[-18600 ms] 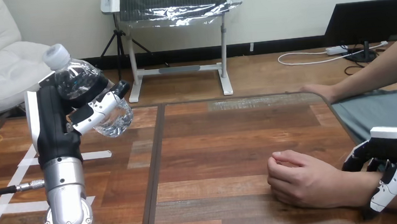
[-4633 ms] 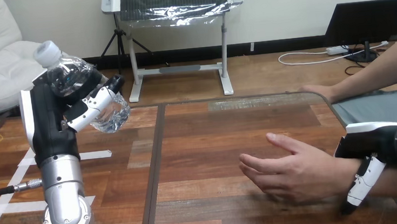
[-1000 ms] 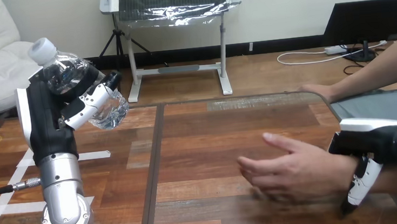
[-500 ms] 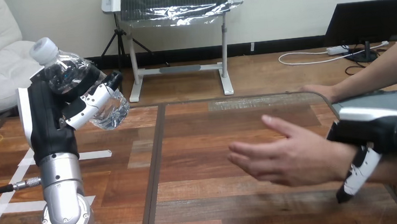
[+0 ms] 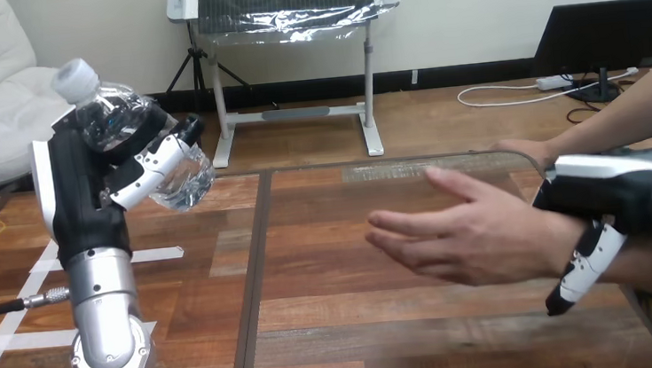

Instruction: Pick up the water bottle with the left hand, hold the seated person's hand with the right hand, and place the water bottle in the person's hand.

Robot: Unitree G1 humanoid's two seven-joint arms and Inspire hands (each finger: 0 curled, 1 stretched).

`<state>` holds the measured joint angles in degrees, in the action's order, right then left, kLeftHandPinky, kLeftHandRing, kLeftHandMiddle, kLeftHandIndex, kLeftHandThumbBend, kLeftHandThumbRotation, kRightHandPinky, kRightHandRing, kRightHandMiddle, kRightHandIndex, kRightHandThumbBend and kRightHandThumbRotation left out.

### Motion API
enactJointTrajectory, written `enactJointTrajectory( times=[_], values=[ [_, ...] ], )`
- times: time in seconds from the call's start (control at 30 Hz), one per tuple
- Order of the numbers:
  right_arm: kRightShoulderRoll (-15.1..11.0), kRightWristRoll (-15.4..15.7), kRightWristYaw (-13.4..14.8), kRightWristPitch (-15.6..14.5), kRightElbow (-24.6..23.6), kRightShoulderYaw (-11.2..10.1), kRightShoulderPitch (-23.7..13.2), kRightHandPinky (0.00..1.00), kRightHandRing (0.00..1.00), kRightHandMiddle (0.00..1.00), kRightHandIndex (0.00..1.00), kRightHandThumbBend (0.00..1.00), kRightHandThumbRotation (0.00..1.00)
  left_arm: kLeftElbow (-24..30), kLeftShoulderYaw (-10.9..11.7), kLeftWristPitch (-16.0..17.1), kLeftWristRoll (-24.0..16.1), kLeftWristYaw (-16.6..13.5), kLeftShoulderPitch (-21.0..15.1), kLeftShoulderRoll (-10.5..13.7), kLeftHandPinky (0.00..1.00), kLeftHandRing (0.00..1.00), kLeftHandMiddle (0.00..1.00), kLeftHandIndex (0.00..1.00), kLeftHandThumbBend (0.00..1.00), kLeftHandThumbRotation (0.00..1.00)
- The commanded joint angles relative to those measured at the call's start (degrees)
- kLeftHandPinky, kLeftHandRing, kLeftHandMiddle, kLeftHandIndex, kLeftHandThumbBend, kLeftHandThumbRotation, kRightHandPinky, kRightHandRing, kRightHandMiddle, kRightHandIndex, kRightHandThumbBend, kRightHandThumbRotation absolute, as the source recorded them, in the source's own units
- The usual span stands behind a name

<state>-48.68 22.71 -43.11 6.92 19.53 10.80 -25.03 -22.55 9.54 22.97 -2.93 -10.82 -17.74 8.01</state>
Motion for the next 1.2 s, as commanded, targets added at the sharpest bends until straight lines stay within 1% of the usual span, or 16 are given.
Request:
enactJointTrajectory(
  times=[0.0,0.1,0.23,0.33,0.57,0.7,0.8,1.0,1.17],
  values=[
    [-1.29,-0.11,-0.59,-1.25,-0.57,-0.89,-2.68,0.13,0.2,0.28,0.31,0.84,0.0,0.43,-0.95,1.54,0.19,0.66,-6.62,-0.25,0.25,0.29,0.35,0.4,0.59,0.0],
    [-1.34,0.18,-0.77,-1.75,-0.77,-0.83,-3.34,0.14,0.21,0.3,0.32,0.83,0.0,-0.22,-1.03,1.81,0.68,1.18,-6.94,-0.53,0.26,0.29,0.35,0.4,0.59,0.0],
    [-1.26,0.33,-0.53,-1.68,-0.53,-0.89,-4.05,0.17,0.24,0.34,0.33,0.83,0.0,-1.33,-1.12,2.42,1.42,2.11,-7.46,-0.93,0.26,0.29,0.35,0.4,0.59,0.0],
    [-1.14,0.09,-0.03,-0.81,-0.16,-1.06,-4.36,0.17,0.25,0.35,0.34,0.83,0.0,-2.05,-1.25,2.43,1.58,2.61,-7.86,-1.13,0.26,0.29,0.35,0.4,0.59,0.0],
    [-0.72,0.24,-0.71,-1.43,0.06,-0.55,-5.91,0.19,0.27,0.36,0.35,0.83,0.0,-3.48,-1.56,1.64,2.59,3.99,-8.93,-2.17,0.26,0.29,0.35,0.4,0.6,0.0],
    [-0.34,0.42,-0.62,-1.09,0.56,-0.13,-6.69,0.19,0.26,0.35,0.35,0.83,0.0,-4.82,-1.64,2.0,3.8,5.46,-9.72,-2.82,0.26,0.3,0.35,0.4,0.6,0.0],
    [-0.05,0.25,-0.65,-0.51,0.9,0.07,-7.14,0.19,0.26,0.34,0.35,0.84,0.0,-5.55,-1.65,1.79,3.73,5.38,-10.27,-3.31,0.26,0.3,0.36,0.4,0.61,0.0],
    [0.97,-1.06,-0.64,0.8,2.33,0.0,-8.0,0.17,0.23,0.32,0.32,0.84,0.0,-7.96,-1.93,2.36,3.36,5.71,-11.72,-3.97,0.26,0.3,0.36,0.4,0.62,0.0],
    [1.76,-1.71,-0.55,2.0,3.55,0.17,-8.86,0.15,0.21,0.29,0.31,0.85,0.0,-9.16,-2.52,1.86,3.44,6.35,-12.87,-4.75,0.26,0.3,0.36,0.4,0.63,0.0]
  ],
)
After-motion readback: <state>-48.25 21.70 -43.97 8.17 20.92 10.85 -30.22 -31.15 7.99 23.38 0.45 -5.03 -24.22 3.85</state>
